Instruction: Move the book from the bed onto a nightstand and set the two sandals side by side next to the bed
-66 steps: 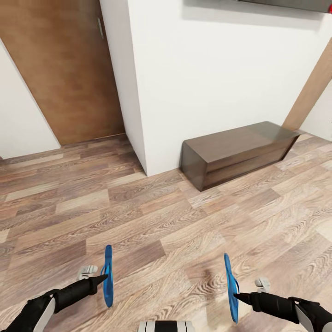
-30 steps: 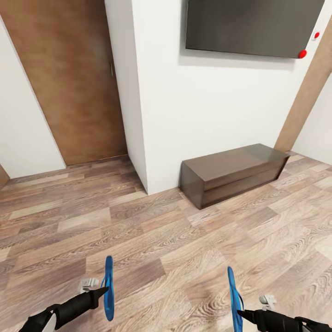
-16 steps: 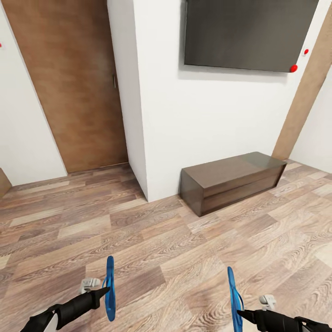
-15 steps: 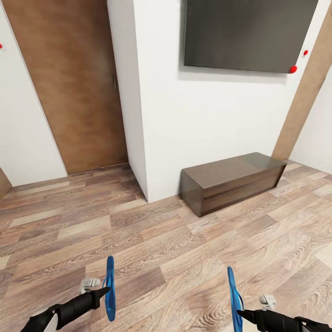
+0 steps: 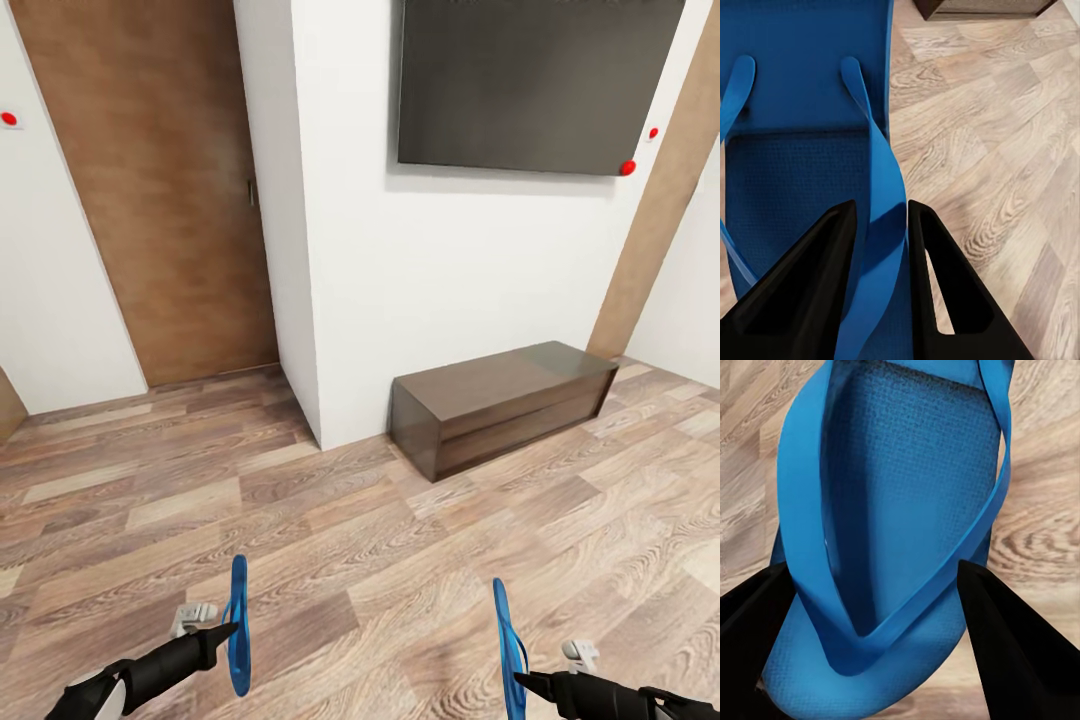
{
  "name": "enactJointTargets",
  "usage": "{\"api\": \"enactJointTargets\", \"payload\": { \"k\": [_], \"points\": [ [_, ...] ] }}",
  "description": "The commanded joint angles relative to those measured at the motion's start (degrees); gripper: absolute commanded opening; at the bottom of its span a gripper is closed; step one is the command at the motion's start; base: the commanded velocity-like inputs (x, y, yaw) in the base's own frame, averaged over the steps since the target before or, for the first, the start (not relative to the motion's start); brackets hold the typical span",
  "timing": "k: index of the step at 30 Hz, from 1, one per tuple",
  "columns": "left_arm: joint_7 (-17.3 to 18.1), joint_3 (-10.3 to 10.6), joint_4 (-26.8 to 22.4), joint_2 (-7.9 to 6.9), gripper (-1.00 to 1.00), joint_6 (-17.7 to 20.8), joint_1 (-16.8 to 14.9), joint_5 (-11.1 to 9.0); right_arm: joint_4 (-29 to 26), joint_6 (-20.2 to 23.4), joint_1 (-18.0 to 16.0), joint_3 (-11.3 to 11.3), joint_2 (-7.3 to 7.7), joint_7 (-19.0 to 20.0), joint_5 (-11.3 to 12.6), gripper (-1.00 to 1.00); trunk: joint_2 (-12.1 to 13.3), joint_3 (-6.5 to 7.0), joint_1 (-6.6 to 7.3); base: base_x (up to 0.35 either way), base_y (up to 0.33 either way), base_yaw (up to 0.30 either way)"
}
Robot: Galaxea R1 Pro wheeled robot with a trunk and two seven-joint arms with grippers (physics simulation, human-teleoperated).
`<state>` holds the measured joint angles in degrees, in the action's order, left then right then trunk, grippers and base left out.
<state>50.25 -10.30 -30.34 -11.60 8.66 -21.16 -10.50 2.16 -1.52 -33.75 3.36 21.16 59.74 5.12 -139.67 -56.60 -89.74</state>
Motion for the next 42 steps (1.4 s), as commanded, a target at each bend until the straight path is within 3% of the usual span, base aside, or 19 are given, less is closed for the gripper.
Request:
{"api": "enactJointTargets", "payload": {
  "k": [1, 4, 14, 33, 42],
  "points": [
    [0.20, -0.07, 0.03, 0.00, -1.00, 0.57, -0.02, -0.33, 0.22, -0.15, -0.09, 0.24, 0.02, 0.19, -0.02, -1.00, 0.39, 0.13, 0.24, 0.000, 0.000, 0.000],
    [0.21, -0.07, 0.02, 0.00, -1.00, 0.57, -0.02, -0.32, 0.24, -0.15, -0.09, 0.24, 0.02, 0.20, -0.02, -1.00, 1.59, 0.67, 0.90, 0.000, 0.000, 0.000],
    [0.29, -0.07, 0.08, 0.00, -1.00, 0.57, -0.02, -0.40, 0.22, -0.15, -0.09, 0.24, 0.02, 0.21, -0.02, -1.00, 1.59, 0.67, 0.90, 0.000, 0.000, 0.027],
    [0.20, -0.07, 0.11, 0.00, -1.00, 0.57, -0.01, -0.40, 0.22, -0.15, -0.09, 0.24, -0.02, 0.21, -0.03, -1.00, 1.59, 0.67, 0.90, 0.000, 0.000, 0.168],
    [0.20, -0.07, 0.11, 0.00, -1.00, 0.57, -0.01, -0.40, 0.22, -0.15, -0.09, 0.24, -0.06, 0.21, -0.09, -1.00, 1.59, 0.67, 0.90, 0.000, 0.000, 0.006]
  ]
}}
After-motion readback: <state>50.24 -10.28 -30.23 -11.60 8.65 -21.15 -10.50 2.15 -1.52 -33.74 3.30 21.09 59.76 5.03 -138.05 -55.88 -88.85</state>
